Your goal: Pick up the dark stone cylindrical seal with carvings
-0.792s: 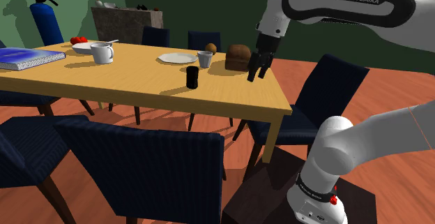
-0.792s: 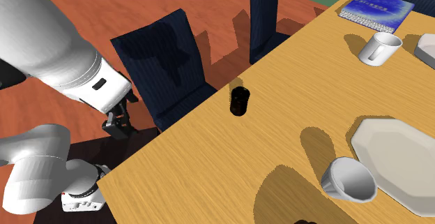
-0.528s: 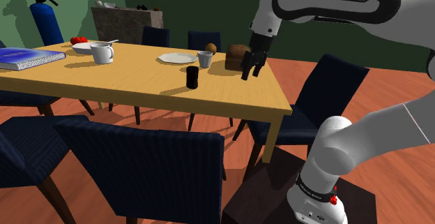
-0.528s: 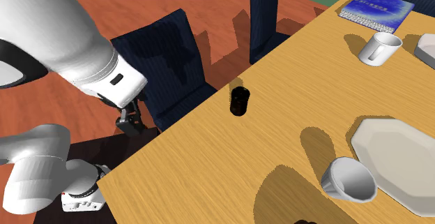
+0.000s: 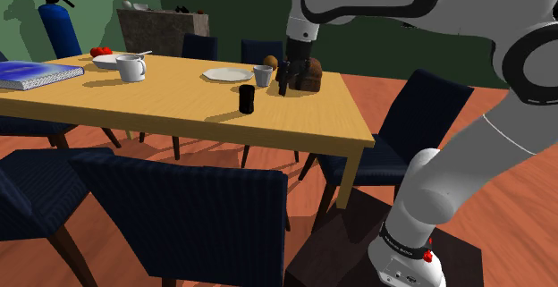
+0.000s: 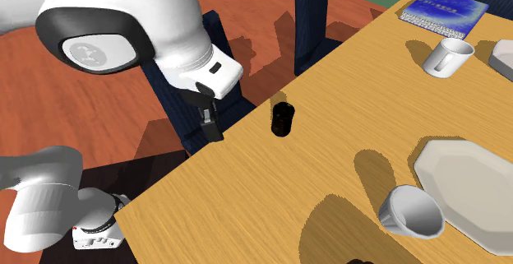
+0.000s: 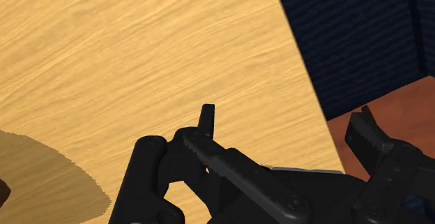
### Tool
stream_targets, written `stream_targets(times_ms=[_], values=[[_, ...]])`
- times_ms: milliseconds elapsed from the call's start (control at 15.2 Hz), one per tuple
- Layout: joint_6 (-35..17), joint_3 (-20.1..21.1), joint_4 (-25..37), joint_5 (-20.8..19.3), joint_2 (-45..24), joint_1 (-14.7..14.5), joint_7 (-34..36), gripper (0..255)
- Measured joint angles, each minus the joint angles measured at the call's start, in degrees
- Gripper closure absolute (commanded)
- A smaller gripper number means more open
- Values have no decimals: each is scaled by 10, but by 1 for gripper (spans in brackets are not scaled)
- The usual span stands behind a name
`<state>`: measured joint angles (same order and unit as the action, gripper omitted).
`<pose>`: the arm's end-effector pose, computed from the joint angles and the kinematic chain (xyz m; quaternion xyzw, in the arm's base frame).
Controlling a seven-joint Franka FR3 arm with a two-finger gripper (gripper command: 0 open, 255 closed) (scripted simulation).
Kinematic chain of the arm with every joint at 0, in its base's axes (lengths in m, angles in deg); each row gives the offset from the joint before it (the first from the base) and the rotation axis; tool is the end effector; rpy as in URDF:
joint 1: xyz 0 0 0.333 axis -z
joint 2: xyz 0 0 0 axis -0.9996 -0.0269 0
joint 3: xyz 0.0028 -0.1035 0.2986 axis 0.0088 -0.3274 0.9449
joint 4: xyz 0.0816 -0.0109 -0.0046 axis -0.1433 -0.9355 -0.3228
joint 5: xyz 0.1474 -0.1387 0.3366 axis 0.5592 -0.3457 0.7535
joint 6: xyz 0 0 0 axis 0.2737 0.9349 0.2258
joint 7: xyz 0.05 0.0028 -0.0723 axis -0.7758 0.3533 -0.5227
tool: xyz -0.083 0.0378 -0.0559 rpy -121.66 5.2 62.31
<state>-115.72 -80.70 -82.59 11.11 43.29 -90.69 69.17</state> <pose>0.4299 0.0162 0.6234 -0.9988 -0.0094 -0.0449 0.0179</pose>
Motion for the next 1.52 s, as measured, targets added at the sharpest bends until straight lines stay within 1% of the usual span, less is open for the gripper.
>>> stream_targets(times_ms=[198, 264, 660, 858, 1056, 1320, 1386, 1518], values=[[-4, 5, 64, -13, -70, -1, -1, 0], [-10, 7, 75, -17, -87, -1, -1, 0], [16, 22, 253, -48, -244, -9, 9, 0], [28, 25, 318, -61, -300, -12, 9, 0], [9, 25, 307, -63, -309, -12, 9, 0], [-23, 25, 269, -64, -303, -12, 12, 0], [-26, 25, 267, -64, -303, -12, 12, 255], [-28, 25, 265, -64, -303, -12, 12, 255]])
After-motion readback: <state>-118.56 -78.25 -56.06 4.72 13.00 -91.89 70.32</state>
